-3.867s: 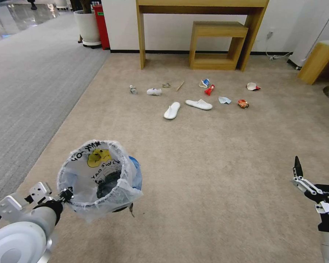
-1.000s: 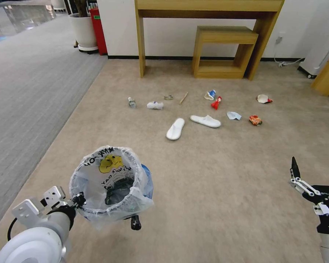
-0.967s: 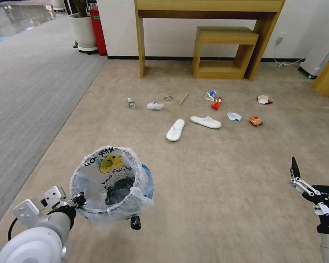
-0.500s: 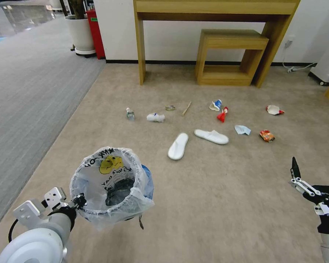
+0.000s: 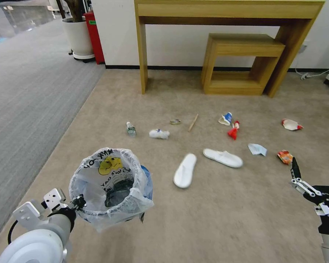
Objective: Pick up the trash bin and place the garbage on the floor into it.
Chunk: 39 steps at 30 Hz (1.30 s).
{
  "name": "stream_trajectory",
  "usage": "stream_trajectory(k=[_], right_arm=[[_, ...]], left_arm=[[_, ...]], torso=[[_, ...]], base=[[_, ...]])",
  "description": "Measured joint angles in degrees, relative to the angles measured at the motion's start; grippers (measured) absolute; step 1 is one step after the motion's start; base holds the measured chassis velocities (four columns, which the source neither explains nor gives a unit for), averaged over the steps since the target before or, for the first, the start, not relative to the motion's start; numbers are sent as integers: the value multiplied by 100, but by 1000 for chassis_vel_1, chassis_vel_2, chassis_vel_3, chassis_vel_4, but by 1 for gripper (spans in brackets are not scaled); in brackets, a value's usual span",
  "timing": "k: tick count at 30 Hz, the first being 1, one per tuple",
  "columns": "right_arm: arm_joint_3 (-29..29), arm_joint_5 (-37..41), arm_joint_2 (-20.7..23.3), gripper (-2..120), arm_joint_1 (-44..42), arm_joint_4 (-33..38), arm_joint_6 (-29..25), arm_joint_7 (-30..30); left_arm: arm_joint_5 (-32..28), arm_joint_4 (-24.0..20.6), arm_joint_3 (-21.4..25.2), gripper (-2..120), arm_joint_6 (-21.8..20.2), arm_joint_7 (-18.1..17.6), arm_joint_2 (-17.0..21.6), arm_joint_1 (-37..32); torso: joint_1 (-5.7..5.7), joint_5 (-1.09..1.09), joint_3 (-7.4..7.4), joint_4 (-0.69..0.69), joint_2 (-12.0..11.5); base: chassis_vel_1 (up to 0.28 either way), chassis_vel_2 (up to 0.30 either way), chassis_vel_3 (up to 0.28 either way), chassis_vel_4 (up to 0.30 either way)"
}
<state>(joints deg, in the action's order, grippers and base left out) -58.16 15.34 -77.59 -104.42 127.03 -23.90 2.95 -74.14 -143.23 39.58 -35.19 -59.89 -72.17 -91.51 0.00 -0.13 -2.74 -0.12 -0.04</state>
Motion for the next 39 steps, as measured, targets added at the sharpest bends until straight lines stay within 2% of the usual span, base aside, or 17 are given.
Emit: stream_trajectory(k=[11, 14, 16, 20, 24, 29, 35, 39], right_arm=[[9, 7, -15, 100, -11, 23, -40, -4], [17, 33, -11, 100, -5, 24, -52, -16], [33, 46, 9, 100, 10, 24, -39, -47], [83, 59, 69, 100, 30, 24, 74, -140], [124, 195, 346, 100, 32, -70, 183, -275], [171, 633, 831, 100, -39, -183, 234, -471], [106, 754, 1080, 100, -52, -218, 282, -557], [67, 917, 1474, 100, -104, -279, 285, -570]], left_arm=[[-13, 0, -12, 0, 2, -1, 16, 4], [-12, 0, -17, 0, 2, 0, 16, 7], [-4, 0, -15, 0, 5, -1, 14, 9], [-5, 1, 11, 0, 5, 2, 9, 19], [46, 34, 99, 0, 5, 60, 16, 159], [310, 233, 108, 0, -69, 313, 97, 238], [325, 33, 306, 0, -222, 441, 94, 65], [548, 6, 405, 0, -245, 633, -29, -138]], torso=[[1, 2, -1, 0, 0], [1, -6, -1, 0, 0], [1, 3, -1, 0, 0], [0, 3, 1, 0, 0], [0, 3, 1, -1, 0], [0, 1, 0, 0, 0], [0, 4, 1, -1, 0], [0, 2, 0, 0, 0]], base=[[-75, 364, 65, -370], [-23, 262, 20, -243], [4, 139, 21, -68], [2, 21, 5, -3], [-5, -33, 3, 35], [0, 0, 0, 0], [0, 0, 0, 0], [0, 0, 0, 0]])
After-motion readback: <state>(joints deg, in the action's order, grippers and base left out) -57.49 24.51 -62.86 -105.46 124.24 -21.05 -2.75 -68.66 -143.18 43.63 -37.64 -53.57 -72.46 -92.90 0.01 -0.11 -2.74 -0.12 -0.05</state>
